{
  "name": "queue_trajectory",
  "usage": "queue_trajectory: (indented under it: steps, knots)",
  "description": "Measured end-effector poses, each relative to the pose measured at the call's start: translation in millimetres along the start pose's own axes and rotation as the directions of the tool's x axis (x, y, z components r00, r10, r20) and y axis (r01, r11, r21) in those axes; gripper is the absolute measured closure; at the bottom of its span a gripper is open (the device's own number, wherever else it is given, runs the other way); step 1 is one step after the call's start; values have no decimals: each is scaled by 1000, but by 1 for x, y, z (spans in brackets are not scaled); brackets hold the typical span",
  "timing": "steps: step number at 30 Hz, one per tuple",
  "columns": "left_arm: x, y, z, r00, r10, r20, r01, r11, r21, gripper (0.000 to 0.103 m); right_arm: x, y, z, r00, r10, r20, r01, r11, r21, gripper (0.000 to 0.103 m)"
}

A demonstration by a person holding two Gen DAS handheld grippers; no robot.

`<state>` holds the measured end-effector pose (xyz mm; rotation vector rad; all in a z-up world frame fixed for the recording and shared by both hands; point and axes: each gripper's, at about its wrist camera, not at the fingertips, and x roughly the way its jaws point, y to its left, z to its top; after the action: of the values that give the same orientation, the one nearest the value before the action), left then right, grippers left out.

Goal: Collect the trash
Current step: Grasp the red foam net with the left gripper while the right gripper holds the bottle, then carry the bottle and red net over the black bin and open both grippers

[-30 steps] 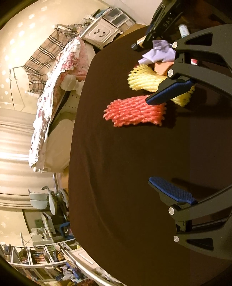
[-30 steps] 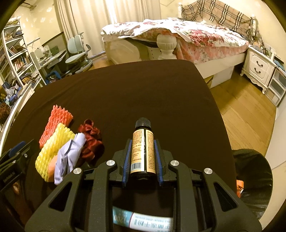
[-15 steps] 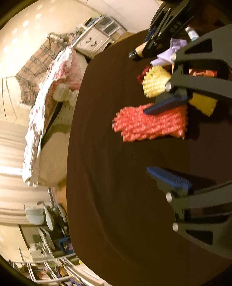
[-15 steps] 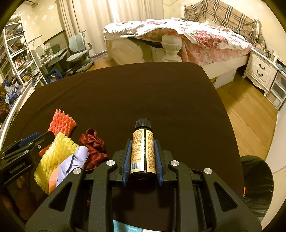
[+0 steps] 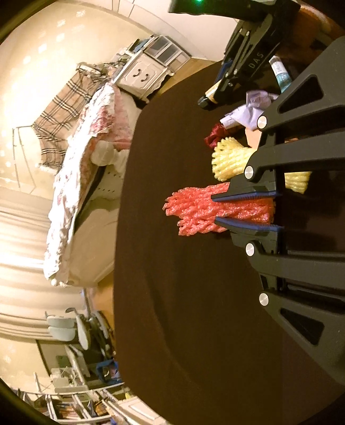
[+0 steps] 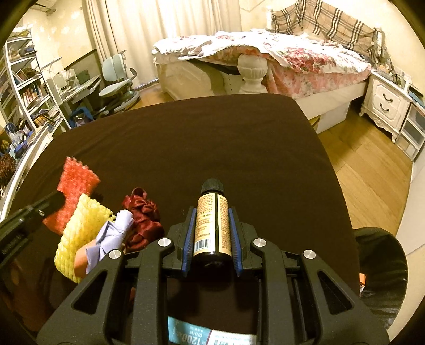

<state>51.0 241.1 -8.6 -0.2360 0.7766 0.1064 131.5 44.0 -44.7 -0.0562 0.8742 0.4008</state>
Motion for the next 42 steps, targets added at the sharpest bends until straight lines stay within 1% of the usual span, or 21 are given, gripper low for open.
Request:
queue_trajectory:
  steps: [3, 8, 12, 16, 23, 29, 35, 42]
  knots:
    - [-16, 3, 1, 999, 30, 35, -30, 1000, 0, 88, -6, 0, -3, 1000, 2, 8, -2, 1000, 6, 80]
    - [-32, 5, -2, 997, 51, 59, -50, 999, -16, 88, -21, -3, -10, 1000, 6, 31, -6, 1000, 7, 80]
    - [-46, 0, -8, 996, 48, 81, -46, 999, -26, 88, -37, -10, -19, 999, 6, 48, -7, 1000, 11, 80]
    - [-58, -13, -16, 995, 29, 97, -27, 999, -25, 88, -54, -18, -29, 998, 6, 63, -7, 1000, 19, 80]
    - [-72, -49, -32, 993, -30, 110, 29, 1000, 6, 88, -89, -42, -47, 995, -9, 99, 4, 999, 47, 80]
    - [-74, -89, -42, 988, -102, 113, 96, 994, 61, 88, -116, -73, -62, 990, -52, 131, 40, 995, 89, 80]
    - [-66, -132, -50, 981, -173, 91, 161, 979, 123, 88, -132, -111, -83, 983, -122, 133, 102, 983, 152, 80]
    - [-49, -177, -59, 970, -236, 54, 221, 955, 199, 88, -136, -151, -100, 973, -197, 117, 168, 961, 218, 80]
